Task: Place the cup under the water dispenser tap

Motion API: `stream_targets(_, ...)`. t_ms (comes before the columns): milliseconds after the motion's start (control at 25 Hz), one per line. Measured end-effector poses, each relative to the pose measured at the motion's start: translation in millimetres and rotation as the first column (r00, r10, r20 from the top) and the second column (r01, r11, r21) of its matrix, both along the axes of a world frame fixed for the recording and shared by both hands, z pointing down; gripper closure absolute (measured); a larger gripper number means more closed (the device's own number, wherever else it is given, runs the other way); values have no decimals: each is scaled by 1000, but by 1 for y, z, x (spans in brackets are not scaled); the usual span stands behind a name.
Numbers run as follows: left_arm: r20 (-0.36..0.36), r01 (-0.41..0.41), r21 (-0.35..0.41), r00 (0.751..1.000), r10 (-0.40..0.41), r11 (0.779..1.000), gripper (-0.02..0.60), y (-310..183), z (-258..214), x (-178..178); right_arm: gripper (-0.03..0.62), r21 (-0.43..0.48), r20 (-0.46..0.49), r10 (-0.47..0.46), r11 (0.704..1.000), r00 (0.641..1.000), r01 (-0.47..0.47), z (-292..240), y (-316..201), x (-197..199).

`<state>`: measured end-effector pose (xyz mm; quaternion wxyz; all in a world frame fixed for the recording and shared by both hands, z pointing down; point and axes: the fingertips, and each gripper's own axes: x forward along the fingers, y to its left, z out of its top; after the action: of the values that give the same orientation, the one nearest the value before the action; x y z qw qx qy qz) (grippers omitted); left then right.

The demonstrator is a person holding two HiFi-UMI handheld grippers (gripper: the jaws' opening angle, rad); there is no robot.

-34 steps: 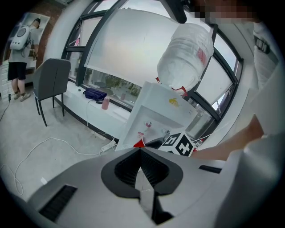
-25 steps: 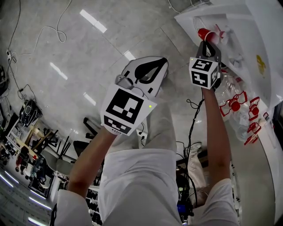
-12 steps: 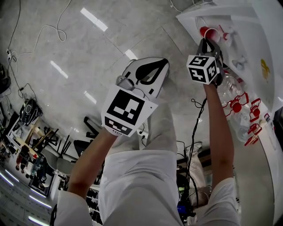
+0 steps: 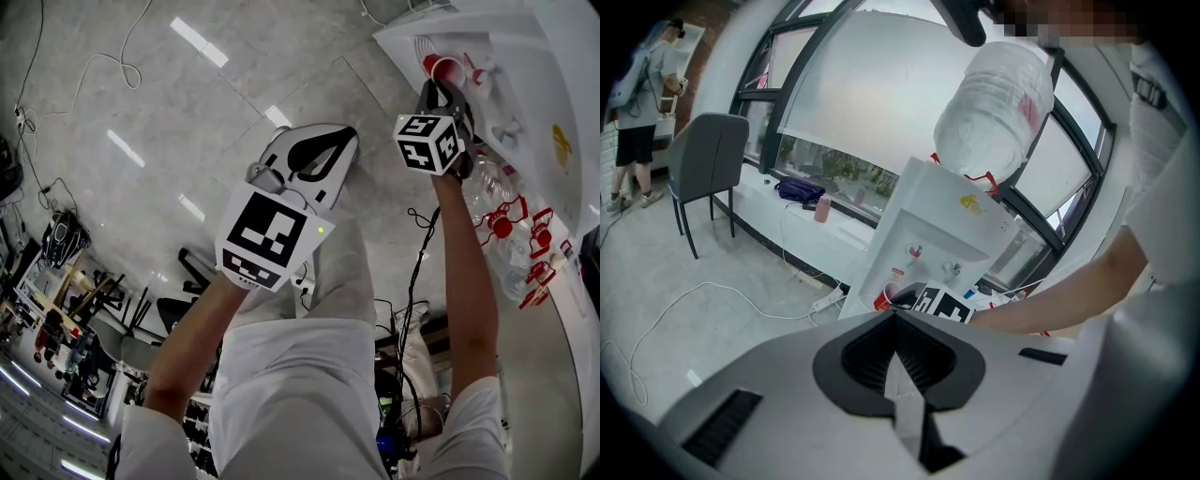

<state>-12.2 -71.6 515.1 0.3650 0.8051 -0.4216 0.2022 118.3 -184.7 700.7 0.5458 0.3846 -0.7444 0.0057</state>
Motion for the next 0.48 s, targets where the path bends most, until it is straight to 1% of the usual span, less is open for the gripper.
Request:
stream_targets(160,-1,-3,5,1000,3,1000,581,0,-1,1,523,-1,-2,8,1000,1000,-8,-1,0,1)
stream_targets(480,0,-13,10,1000,13,1000,581,4,-6,3,507,2,-11,5,1000,1000,-5,-4,3,2)
